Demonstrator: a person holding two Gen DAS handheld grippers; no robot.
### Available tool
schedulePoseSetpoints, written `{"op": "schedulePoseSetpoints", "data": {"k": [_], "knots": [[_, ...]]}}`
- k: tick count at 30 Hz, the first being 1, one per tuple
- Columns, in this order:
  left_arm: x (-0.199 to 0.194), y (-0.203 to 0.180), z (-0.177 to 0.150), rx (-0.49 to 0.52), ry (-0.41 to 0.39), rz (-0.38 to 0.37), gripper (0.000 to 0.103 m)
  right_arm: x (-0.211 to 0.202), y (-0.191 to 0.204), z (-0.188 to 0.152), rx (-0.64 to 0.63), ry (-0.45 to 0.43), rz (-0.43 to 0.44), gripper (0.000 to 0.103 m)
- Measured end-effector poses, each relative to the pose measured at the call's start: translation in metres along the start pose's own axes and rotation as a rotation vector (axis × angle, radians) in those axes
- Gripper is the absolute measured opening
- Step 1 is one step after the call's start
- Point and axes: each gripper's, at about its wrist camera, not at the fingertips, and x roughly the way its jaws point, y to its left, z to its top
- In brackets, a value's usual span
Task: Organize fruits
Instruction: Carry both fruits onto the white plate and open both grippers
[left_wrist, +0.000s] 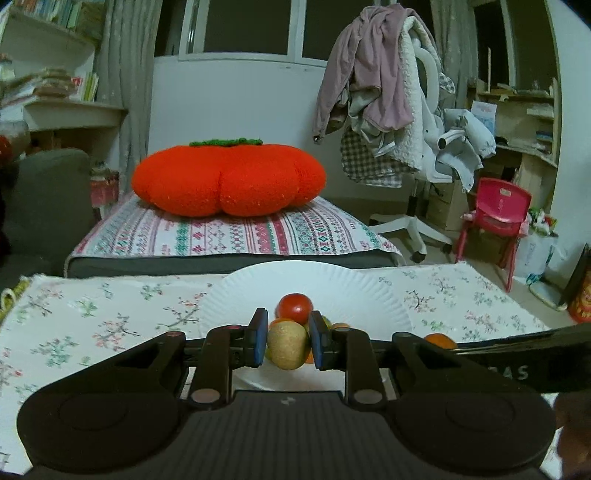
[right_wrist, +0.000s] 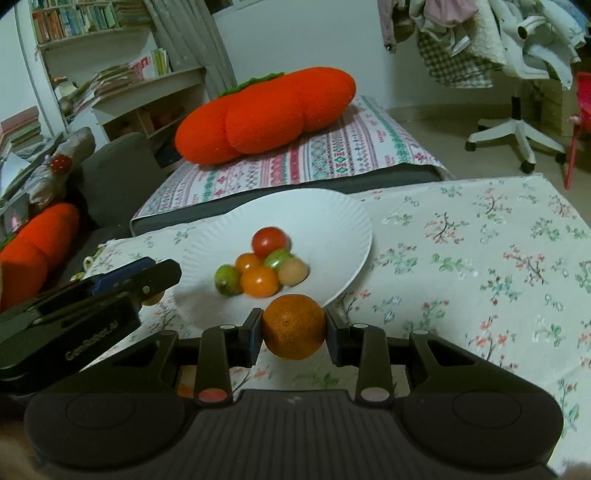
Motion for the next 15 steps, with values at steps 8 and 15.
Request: {"op": "schedulePoseSetpoints", "data": {"k": [8, 15], "knots": [[0.019, 0.007, 0.001, -0.121, 0.027, -0.075, 0.01, 0.014, -0.002, 0.006, -0.028, -0.012, -0.011, 0.031], [0.027, 0.01, -0.001, -0.189, 0.048, -0.104, 0.01, 0.017, 0.004, 0.005, -0.08, -0.022, -0.031, 0.032]]}}
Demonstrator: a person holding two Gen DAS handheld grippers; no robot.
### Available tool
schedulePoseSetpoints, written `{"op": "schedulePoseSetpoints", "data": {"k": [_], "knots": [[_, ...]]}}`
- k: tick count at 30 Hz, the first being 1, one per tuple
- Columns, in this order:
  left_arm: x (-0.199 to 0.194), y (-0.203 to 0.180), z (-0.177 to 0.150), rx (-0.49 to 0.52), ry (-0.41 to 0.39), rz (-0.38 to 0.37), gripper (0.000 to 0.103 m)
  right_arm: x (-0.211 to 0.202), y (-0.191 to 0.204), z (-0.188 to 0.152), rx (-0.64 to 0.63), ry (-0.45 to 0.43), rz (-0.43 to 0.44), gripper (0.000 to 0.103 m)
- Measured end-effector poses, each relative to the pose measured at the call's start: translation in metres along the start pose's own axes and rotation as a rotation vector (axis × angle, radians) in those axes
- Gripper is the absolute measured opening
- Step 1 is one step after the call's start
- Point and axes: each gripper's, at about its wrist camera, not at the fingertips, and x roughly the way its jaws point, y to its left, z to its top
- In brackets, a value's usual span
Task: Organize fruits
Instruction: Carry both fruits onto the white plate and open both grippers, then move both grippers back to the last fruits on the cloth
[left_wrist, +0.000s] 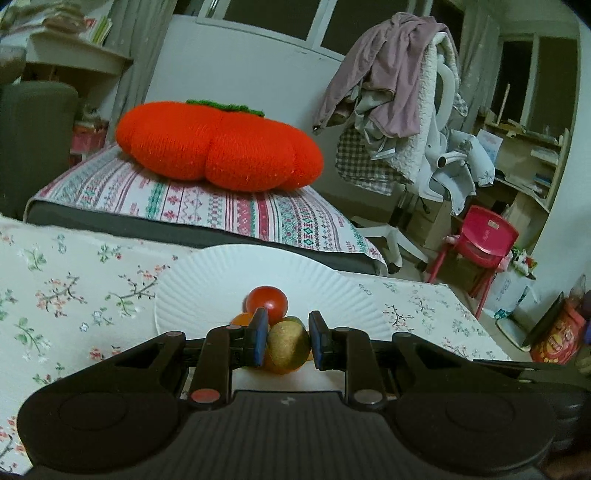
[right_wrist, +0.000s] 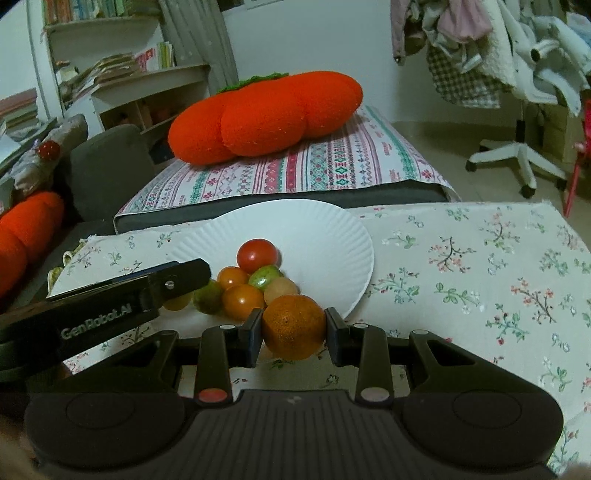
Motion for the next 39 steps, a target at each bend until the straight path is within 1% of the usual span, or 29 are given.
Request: {"op": "schedulePoseSetpoints", "data": {"k": [2, 10, 23, 24, 26, 29, 31, 32, 34, 35, 37, 39], "knots": [[0.002, 0.002, 0.0, -0.006, 0.004, 0.002, 0.01, 0.001, 0.001, 0.001, -0.002, -0.003, 0.005, 0.032], [0.003, -0.002, -0.002, 0.025, 0.003, 0.025, 0.01, 0.005, 0.005, 0.001, -0.047, -0.013, -0.012, 0.032], [0.008, 0.002, -0.006, 0.014, 0.042, 0.04, 0.011, 0.007, 0.008, 0.0, -0.076, -0.013, -0.018, 0.033], [0.008, 0.002, -0.006, 0.01, 0.04, 0.042, 0.011, 0.006, 0.008, 0.0, -0.075, -0.014, -0.02, 0.033], [0.007, 0.002, -0.006, 0.016, 0.04, 0.047, 0.012, 0.005, 0.008, 0.001, -0.076, -0.018, -0.035, 0.041], [0.006, 0.0, -0.006, 0.029, 0.039, 0.055, 0.016, 0.002, 0.005, 0.003, -0.066, -0.031, -0.052, 0.043], [0.004, 0.0, -0.004, 0.027, 0.038, 0.06, 0.022, 0.0, -0.001, 0.005, -0.035, -0.039, -0.058, 0.044], [0.003, 0.0, -0.004, 0.023, 0.035, 0.062, 0.024, -0.001, -0.004, 0.006, -0.02, -0.042, -0.063, 0.047], [0.0, 0.002, -0.001, 0.01, 0.029, 0.064, 0.031, -0.003, -0.011, 0.007, 0.02, -0.05, -0.076, 0.052], [-0.002, 0.003, 0.001, 0.002, 0.026, 0.066, 0.033, -0.003, -0.014, 0.008, 0.036, -0.052, -0.083, 0.053], [-0.007, 0.006, 0.005, -0.014, 0.018, 0.078, 0.039, -0.004, -0.02, 0.009, 0.06, -0.052, -0.1, 0.053], [-0.011, 0.011, 0.008, -0.028, 0.013, 0.093, 0.042, -0.005, -0.025, 0.01, 0.09, -0.054, -0.113, 0.053]]}}
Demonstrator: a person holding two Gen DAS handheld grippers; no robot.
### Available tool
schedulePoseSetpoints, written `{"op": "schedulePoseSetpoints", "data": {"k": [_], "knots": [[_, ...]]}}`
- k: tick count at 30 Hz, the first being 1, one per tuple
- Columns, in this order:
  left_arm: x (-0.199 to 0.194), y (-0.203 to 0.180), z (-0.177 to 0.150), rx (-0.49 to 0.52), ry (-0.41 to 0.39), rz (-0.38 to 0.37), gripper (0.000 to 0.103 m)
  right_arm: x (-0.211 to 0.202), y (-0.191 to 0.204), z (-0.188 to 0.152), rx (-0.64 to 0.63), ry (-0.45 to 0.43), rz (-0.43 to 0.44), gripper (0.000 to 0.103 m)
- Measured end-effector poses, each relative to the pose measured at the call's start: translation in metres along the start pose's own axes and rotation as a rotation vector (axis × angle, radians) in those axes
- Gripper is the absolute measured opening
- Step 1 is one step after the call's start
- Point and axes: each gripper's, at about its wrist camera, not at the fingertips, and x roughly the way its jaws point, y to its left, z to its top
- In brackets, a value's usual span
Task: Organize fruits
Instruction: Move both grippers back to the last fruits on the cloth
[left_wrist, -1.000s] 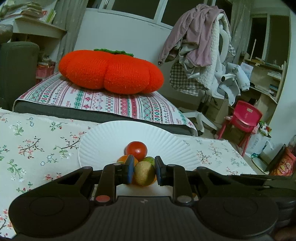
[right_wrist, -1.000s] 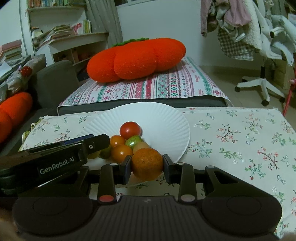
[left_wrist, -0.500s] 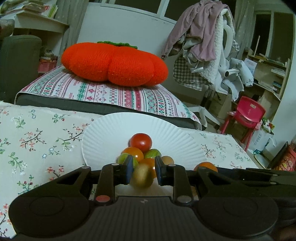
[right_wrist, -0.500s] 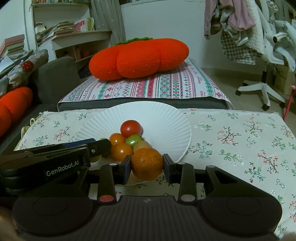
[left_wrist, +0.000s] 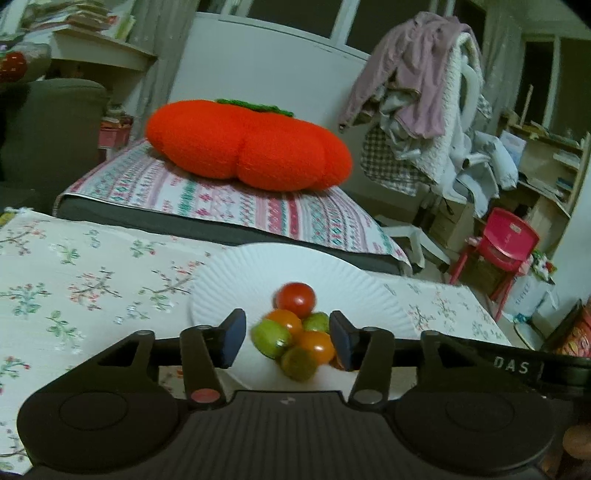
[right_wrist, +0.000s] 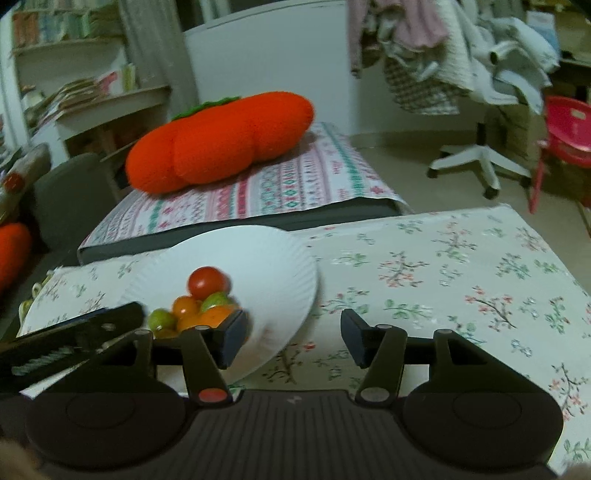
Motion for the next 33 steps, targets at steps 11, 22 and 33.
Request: {"op": "schedulePoseSetpoints", "data": {"k": [11, 22, 33], "knots": [[-0.029, 0.019, 0.002, -0.049, 0.003, 0.078, 0.044, -0.004, -0.011, 0.001, 0.096, 0.006, -0.008, 0.058], [-0.062, 0.012, -0.02, 0.06, 0.064, 0.209, 0.044, -0.033, 0.01, -0.013, 0.051, -0.003, 0.043, 0.061], [-0.093, 0.033, -0.044, 0.009, 0.16, 0.261, 0.048, -0.068, 0.027, -0.039, 0.071, 0.027, 0.105, 0.065]]}}
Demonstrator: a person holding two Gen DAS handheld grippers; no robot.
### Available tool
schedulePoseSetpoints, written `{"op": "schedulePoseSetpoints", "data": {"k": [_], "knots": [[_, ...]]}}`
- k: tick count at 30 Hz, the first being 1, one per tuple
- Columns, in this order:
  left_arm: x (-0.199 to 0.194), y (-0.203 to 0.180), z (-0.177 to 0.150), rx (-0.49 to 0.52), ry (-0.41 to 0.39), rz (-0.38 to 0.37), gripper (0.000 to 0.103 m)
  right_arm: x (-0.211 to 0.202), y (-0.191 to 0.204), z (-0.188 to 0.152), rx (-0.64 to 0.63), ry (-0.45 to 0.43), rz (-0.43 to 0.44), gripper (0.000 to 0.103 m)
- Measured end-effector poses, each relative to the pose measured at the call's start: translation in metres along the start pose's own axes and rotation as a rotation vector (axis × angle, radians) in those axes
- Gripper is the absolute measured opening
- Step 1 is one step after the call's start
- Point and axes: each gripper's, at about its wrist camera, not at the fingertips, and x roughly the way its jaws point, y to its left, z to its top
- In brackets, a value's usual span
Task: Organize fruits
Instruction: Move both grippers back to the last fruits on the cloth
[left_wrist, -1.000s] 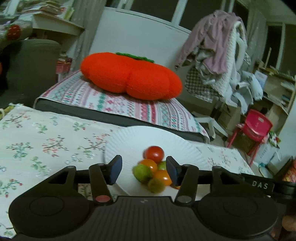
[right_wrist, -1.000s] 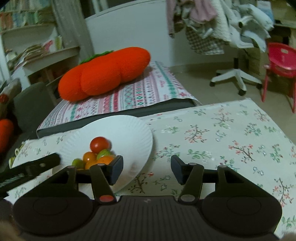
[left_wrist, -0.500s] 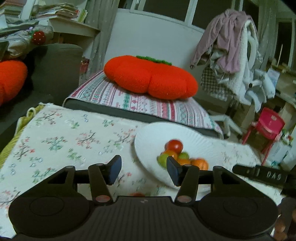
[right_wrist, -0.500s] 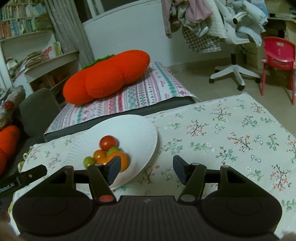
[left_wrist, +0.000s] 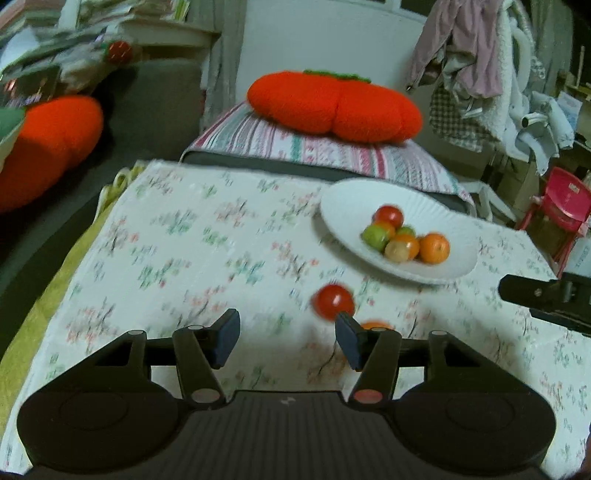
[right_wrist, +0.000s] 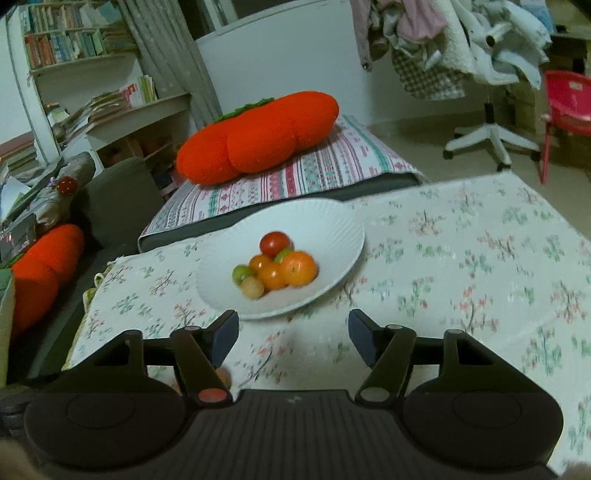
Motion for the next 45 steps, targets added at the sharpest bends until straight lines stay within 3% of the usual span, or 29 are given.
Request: {"op": "schedulePoseSetpoints", "data": {"k": [4, 7, 12, 32, 38, 45], "knots": [[0.003, 0.01, -0.003, -0.039, 0.044, -0.006, 0.048, 0.002, 0.002, -0.005, 0.029, 0.04, 0.021, 0.066], [0.006, 0.004, -0.005, 0.004, 0.037, 0.015, 0.048, 0.005, 0.008, -0.007, 0.006, 0.038, 0.028, 0.066], [0.011, -0.007, -0.012, 0.052, 0.069, -0.015, 0.048, 0.009, 0.018, -0.012, -0.061, 0.043, 0.013, 0.066], [0.027, -0.003, -0.009, 0.067, 0.111, -0.051, 0.048, 0.015, 0.016, -0.01, -0.062, 0.064, 0.053, 0.065], [0.038, -0.013, 0.001, 0.14, 0.065, -0.079, 0.048, 0.018, 0.009, -0.005, -0.051, 0.066, 0.07, 0.061], [0.066, -0.004, 0.016, 0.033, 0.046, -0.118, 0.048, 0.02, 0.021, -0.011, -0.124, 0.076, 0.068, 0.061]]}}
